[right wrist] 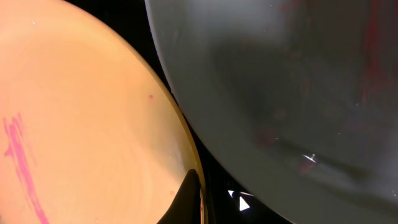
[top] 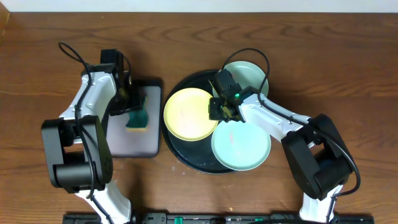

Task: Clean dirty plates on tray and stack at the side
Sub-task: 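Grasp the green sponge from the soap tray with the left gripper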

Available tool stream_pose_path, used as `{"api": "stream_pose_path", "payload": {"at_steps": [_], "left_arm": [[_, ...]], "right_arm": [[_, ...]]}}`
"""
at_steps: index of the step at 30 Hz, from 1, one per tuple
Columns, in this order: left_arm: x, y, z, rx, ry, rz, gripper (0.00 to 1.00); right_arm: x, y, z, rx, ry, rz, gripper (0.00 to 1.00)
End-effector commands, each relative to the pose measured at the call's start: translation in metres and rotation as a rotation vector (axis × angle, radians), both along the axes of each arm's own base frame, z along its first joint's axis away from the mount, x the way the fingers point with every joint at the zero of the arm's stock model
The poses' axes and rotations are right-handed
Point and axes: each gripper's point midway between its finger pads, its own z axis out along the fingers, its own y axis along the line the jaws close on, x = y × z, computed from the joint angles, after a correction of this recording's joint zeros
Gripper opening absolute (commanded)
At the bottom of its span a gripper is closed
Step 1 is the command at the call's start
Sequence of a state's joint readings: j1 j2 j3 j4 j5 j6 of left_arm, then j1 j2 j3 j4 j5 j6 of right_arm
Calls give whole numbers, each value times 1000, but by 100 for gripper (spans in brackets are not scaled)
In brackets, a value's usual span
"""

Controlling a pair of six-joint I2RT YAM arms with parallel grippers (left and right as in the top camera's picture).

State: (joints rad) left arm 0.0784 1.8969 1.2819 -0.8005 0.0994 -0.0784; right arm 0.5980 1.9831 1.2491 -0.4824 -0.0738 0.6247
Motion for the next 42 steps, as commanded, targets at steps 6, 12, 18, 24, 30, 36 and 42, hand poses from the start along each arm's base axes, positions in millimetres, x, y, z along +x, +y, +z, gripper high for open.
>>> {"api": "stream_pose_path", "payload": {"at_steps": [6, 12, 18, 24, 30, 36, 42], "left_arm": [[-11, -7, -22, -45, 19, 5, 52], [-12, -7, -28, -44, 8, 5, 42], [-7, -7, -28, -42, -10, 5, 8], [2, -3, -16, -40, -46, 13, 7], [19, -2, 37, -32, -139, 11, 7], [19, -2, 79, -26, -238, 8, 7], [14, -1, 70, -23, -207, 14, 7]], "right_arm": [[0, 2, -6, -18, 3, 6, 2], [0, 2, -6, -19, 3, 6, 2], [0, 2, -6, -19, 4, 6, 2], [0, 1, -6, -23, 4, 6, 1], [0, 1, -6, -22, 3, 6, 1], [0, 2, -6, -22, -2, 24, 1], [0, 2, -5, -22, -1, 24, 1]]}}
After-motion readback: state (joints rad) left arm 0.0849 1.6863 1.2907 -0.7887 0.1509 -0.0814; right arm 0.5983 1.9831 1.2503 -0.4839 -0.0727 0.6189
